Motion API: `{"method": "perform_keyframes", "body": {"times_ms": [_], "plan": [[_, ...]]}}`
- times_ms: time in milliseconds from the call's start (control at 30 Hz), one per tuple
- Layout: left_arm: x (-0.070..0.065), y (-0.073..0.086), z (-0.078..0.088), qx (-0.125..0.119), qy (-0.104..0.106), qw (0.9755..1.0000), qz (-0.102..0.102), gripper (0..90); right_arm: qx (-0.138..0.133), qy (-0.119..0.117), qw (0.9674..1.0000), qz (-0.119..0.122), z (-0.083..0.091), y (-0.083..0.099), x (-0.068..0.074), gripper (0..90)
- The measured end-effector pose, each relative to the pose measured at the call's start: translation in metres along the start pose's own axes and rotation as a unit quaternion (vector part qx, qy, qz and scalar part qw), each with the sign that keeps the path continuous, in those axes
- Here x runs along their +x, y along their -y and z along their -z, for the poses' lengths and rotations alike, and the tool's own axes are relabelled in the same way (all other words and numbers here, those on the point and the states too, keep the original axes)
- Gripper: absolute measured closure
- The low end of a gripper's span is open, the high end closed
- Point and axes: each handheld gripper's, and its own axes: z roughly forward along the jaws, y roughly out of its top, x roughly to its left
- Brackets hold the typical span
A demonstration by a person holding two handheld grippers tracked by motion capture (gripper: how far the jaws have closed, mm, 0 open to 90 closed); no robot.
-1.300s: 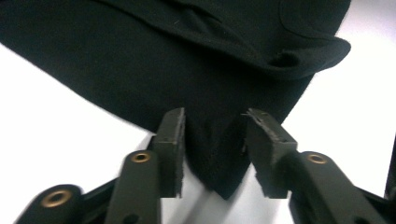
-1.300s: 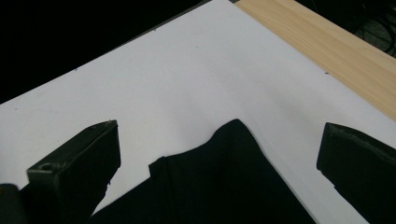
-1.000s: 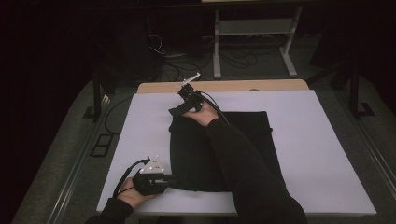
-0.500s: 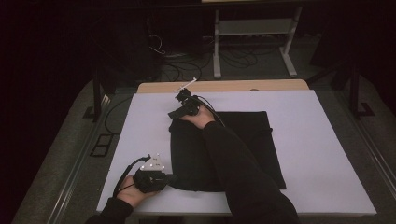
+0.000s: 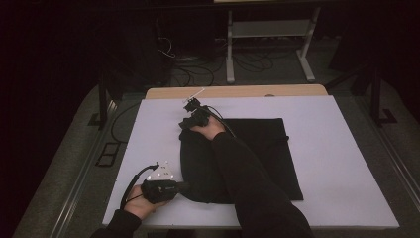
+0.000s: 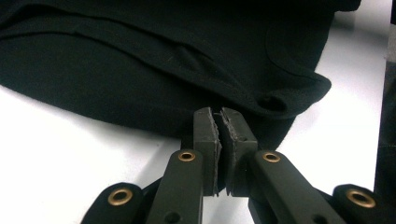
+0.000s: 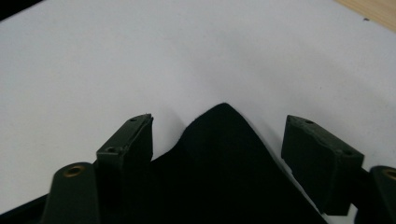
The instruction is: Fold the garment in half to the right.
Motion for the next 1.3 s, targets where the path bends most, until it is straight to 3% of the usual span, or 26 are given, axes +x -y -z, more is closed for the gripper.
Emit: {"method": "perform_keyframes", "body": {"times_ms": [67, 167, 200, 267, 333, 367, 433, 600, 800, 1300], "plan": [[0.000, 0.000, 0.000, -0.002, -0.001, 1.0000, 0.001, 83.8, -0.003, 0.011, 0.9999, 0.006, -0.001, 0.000, 0.002, 30.1], [0.000, -0.001, 0.000, -0.006, -0.003, 1.0000, 0.004, 83.8, -0.002, 0.015, 0.9998, 0.011, 0.001, 0.000, 0.002, 47.8], [0.000, -0.001, 0.000, -0.006, -0.003, 1.0000, 0.004, 83.8, -0.002, 0.015, 0.9998, 0.011, 0.001, 0.000, 0.002, 47.8], [0.000, -0.001, 0.001, -0.006, -0.003, 1.0000, 0.001, 83.8, 0.003, 0.020, 0.9997, 0.014, 0.003, 0.000, 0.002, 58.2], [0.000, -0.001, 0.001, -0.007, -0.004, 1.0000, 0.001, 83.8, 0.004, 0.018, 0.9997, 0.013, 0.003, -0.001, 0.002, 62.6], [0.000, -0.002, 0.001, -0.006, -0.004, 1.0000, -0.001, 83.8, 0.012, 0.012, 0.9997, 0.018, 0.006, -0.001, 0.002, 74.5], [0.000, -0.002, 0.001, -0.006, -0.005, 1.0000, -0.001, 83.8, 0.017, 0.004, 0.9997, 0.020, 0.008, -0.001, 0.001, 79.6], [-0.001, -0.003, 0.002, -0.008, -0.006, 0.9999, -0.002, 83.8, 0.021, -0.012, 0.9997, 0.010, 0.016, -0.002, -0.002, 81.9], [-0.004, -0.006, 0.003, -0.023, -0.002, 0.9997, 0.003, 83.9, 0.010, -0.021, 0.9996, 0.016, 0.030, -0.003, -0.003, 82.4], [-0.014, -0.021, 0.004, -0.055, 0.006, 0.9985, -0.004, 84.3, -0.038, -0.019, 0.9991, 0.008, 0.076, 0.007, -0.018, 82.6]]}}
